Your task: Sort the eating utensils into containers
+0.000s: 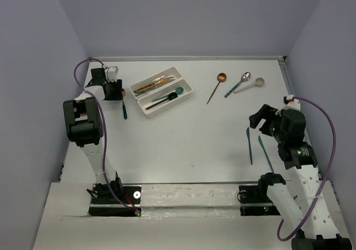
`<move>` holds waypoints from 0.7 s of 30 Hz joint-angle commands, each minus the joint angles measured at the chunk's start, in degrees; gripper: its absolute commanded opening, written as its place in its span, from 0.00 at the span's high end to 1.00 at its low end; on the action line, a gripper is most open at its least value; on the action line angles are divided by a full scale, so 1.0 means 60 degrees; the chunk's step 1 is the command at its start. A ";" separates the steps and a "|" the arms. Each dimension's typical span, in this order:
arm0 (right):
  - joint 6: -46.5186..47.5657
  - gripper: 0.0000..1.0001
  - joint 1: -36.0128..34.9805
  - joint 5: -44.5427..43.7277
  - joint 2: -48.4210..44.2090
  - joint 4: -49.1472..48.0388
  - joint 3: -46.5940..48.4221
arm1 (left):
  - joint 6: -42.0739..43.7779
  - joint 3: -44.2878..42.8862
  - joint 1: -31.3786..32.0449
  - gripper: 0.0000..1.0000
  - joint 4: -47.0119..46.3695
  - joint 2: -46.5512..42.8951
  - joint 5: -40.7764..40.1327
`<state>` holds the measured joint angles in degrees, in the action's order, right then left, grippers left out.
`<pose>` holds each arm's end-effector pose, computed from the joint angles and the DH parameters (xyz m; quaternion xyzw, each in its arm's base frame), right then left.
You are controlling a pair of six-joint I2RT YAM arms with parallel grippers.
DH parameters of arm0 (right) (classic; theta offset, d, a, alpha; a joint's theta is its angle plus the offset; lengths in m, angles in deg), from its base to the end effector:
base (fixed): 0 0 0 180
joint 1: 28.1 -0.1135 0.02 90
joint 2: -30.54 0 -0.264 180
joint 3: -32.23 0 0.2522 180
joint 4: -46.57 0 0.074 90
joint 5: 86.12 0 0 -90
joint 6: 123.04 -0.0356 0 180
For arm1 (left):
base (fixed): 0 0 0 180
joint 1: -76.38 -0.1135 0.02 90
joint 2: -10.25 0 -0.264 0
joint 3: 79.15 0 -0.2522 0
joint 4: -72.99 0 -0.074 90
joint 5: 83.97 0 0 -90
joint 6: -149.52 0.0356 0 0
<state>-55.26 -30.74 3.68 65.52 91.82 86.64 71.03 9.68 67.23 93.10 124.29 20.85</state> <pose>0.1400 0.0063 0.3010 0.1450 0.8347 0.1129 0.5191 0.4351 0.0609 0.1827 0.0702 0.9081 -0.0454 0.4104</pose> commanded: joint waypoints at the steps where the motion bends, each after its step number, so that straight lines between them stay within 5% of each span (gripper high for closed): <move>1: 0.0173 0.14 0.0058 -0.0039 -0.0132 -0.0428 0.0023 | -0.0131 0.0668 0.0118 0.37 -0.0428 -0.0870 0.0413; 14: 0.0173 0.14 0.0058 -0.0039 -0.0073 -0.0428 0.0038 | 0.0367 0.1783 0.0748 0.39 -0.0209 -0.1092 -0.0625; 19: 0.0173 0.14 0.0058 -0.0039 -0.0132 -0.0428 0.0023 | 0.0543 0.2105 0.0777 0.53 -0.0136 -0.1106 -0.0787; 21: 0.0158 0.14 0.0058 -0.0039 -0.0147 -0.0428 0.0023 | 0.0601 0.2266 0.0836 0.71 -0.0121 -0.1135 -0.0831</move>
<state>-55.26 -30.74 3.70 65.41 91.82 86.64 73.59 20.48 71.89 89.89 118.80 17.31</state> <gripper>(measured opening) 0.855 0.431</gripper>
